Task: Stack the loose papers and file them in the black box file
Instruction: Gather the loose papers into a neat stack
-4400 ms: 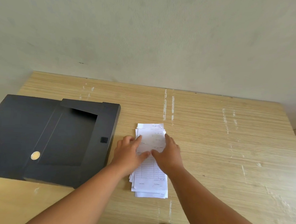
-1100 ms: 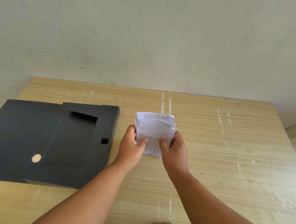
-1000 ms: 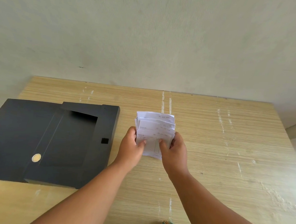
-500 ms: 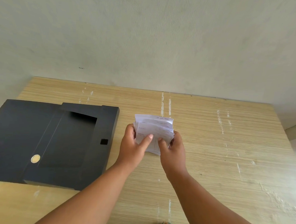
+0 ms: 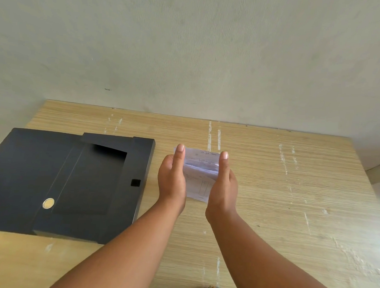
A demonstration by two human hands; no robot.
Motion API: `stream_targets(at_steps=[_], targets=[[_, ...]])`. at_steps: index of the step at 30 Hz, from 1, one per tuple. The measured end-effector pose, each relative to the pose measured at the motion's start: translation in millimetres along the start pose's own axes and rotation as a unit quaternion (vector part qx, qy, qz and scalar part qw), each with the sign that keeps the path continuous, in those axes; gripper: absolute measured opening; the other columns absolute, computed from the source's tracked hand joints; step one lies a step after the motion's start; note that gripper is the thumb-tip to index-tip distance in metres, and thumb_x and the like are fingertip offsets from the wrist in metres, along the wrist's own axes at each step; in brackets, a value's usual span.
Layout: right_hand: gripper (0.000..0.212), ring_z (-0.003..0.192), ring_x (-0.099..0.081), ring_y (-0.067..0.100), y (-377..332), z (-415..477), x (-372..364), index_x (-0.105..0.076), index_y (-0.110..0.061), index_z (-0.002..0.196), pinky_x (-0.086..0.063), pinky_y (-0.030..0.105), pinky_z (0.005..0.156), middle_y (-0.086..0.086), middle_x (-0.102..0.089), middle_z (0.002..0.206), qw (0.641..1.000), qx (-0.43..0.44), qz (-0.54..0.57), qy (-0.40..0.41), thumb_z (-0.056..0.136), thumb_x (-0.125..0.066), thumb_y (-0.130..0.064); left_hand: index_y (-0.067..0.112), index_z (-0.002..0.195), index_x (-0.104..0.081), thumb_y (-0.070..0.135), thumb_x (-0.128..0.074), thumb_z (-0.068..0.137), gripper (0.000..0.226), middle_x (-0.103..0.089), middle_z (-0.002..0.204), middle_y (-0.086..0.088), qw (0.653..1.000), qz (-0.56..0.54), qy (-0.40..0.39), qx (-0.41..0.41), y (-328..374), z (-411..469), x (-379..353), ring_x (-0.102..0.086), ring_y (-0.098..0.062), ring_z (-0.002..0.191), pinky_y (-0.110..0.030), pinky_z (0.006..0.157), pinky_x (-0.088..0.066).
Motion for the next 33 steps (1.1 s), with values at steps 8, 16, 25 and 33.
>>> stream_targets(at_steps=[8,16,25,33], targets=[[0.076,0.078,-0.060,0.024,6,5,3,-0.064,-0.002,0.089,-0.049,0.041,0.077,0.004,-0.063,0.080,0.997,-0.060,0.021,0.042,0.070,-0.062,-0.075,-0.006,0.091,-0.057,0.077,-0.062,0.076,0.085,-0.054,0.081,-0.003,1.000,0.004,0.025,0.012,-3,2,0,-0.050,-0.020,0.075,-0.037,0.070,-0.040],[0.077,0.111,-0.071,0.023,-1,-1,2,-0.076,-0.020,0.108,-0.052,0.046,0.104,0.005,-0.079,0.110,1.000,-0.024,0.004,-0.019,0.074,-0.052,-0.084,0.004,0.110,-0.067,0.063,-0.057,0.094,0.062,-0.076,0.102,-0.012,0.999,0.024,-0.030,-0.007,-4,-5,4,-0.072,-0.019,0.093,-0.039,0.089,-0.055],[0.119,0.114,-0.064,0.041,-7,-1,-1,-0.067,0.000,0.113,-0.050,0.061,0.104,0.023,-0.069,0.120,0.999,-0.036,-0.002,0.018,0.049,-0.058,-0.100,0.006,0.102,-0.068,0.094,-0.057,0.065,0.095,-0.071,0.099,-0.016,0.999,0.033,-0.017,0.004,6,-1,0,-0.064,-0.023,0.088,-0.051,0.091,-0.055],[0.027,0.082,-0.052,0.005,9,13,2,-0.060,-0.028,0.083,-0.042,0.037,0.087,-0.010,-0.058,0.089,0.997,-0.064,0.026,-0.019,0.094,-0.059,-0.053,0.020,0.095,-0.058,0.068,-0.055,0.093,0.048,-0.056,0.088,0.004,0.998,0.060,0.017,0.020,-8,7,2,-0.048,-0.007,0.071,-0.025,0.068,-0.040]])
Point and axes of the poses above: each hand's wrist, its own z-axis towards the middle knuckle, its own x-axis out of the back of the hand, y = z × x, the point moved 8 cm from there along z, towards the middle knuckle
